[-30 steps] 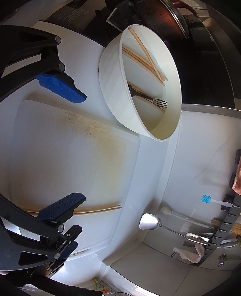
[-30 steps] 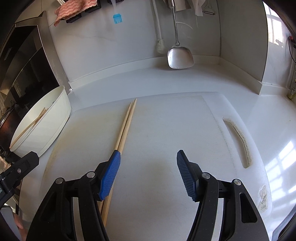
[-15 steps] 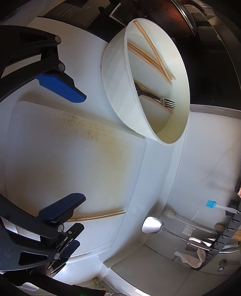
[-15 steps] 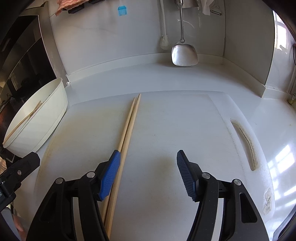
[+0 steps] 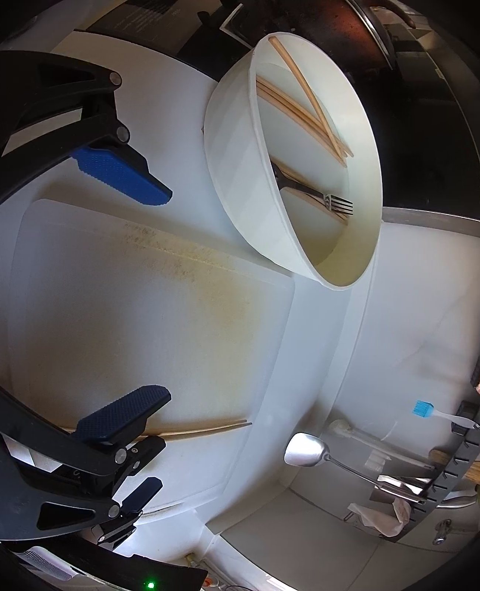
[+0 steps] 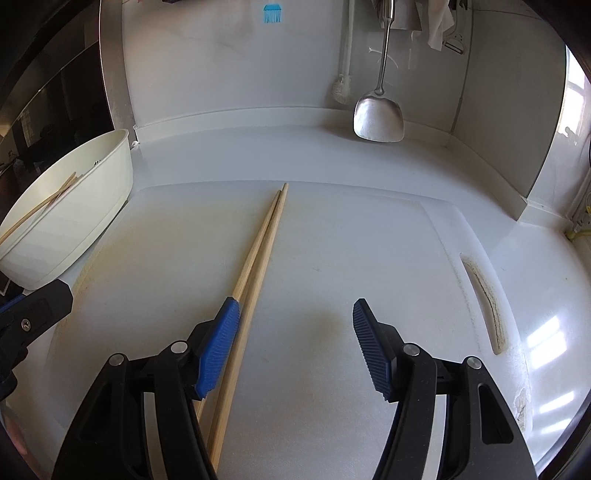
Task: Organize utensils
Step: 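Close the right tool on one chopstick while the left tool lowers toward another, then lower the left tool around the remaining chopstick and close on it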
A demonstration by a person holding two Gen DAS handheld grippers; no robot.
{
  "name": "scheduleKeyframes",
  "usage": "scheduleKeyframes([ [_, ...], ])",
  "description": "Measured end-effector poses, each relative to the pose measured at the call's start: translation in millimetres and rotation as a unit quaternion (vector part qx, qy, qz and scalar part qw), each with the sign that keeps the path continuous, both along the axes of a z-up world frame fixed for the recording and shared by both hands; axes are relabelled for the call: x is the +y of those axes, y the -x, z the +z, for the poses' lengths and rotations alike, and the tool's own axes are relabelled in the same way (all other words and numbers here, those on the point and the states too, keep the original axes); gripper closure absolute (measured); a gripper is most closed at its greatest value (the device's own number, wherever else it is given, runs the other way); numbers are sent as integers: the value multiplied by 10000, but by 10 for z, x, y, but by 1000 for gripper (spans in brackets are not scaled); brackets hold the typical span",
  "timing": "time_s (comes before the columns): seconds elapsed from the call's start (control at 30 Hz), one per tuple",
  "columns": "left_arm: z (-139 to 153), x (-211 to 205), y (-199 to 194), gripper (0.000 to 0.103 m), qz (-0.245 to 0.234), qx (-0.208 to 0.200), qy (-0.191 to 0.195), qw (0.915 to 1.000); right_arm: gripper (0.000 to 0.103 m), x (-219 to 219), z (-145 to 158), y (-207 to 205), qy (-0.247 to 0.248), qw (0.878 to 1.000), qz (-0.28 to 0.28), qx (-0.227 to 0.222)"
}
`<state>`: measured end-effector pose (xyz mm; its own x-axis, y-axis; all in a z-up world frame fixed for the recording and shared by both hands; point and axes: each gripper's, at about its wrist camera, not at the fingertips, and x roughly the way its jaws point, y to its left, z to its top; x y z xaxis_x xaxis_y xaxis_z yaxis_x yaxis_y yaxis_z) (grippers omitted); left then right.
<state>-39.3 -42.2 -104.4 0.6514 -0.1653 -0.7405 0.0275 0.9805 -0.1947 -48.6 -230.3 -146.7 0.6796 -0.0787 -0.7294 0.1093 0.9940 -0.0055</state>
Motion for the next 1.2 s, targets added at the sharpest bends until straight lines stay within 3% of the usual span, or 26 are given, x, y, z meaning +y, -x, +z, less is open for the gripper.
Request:
scheduleKeyframes([
  [0.27, 6, -30, -3, 7, -14, -9, 20, 10000, 47, 17, -7, -49, -16, 9999, 133, 14],
  [0.4, 23, -88, -21, 7, -79, -34, 72, 9999, 65, 25, 25, -49, -39, 9998, 213, -44],
  [0.53, 33, -192, -58, 7, -221, -47, 156, 9996, 95, -55, 44, -31, 35, 9999, 103, -69],
  [0.8, -68, -528, -203, 7, -608, 171, 153, 9979, 96, -334, 34, 51, 49, 9998, -165, -78],
  [1.2, -240, -954, -315, 7, -1010, 298, -262, 9941, 96, -602, 22, 186, -100, 9991, -395, -80],
])
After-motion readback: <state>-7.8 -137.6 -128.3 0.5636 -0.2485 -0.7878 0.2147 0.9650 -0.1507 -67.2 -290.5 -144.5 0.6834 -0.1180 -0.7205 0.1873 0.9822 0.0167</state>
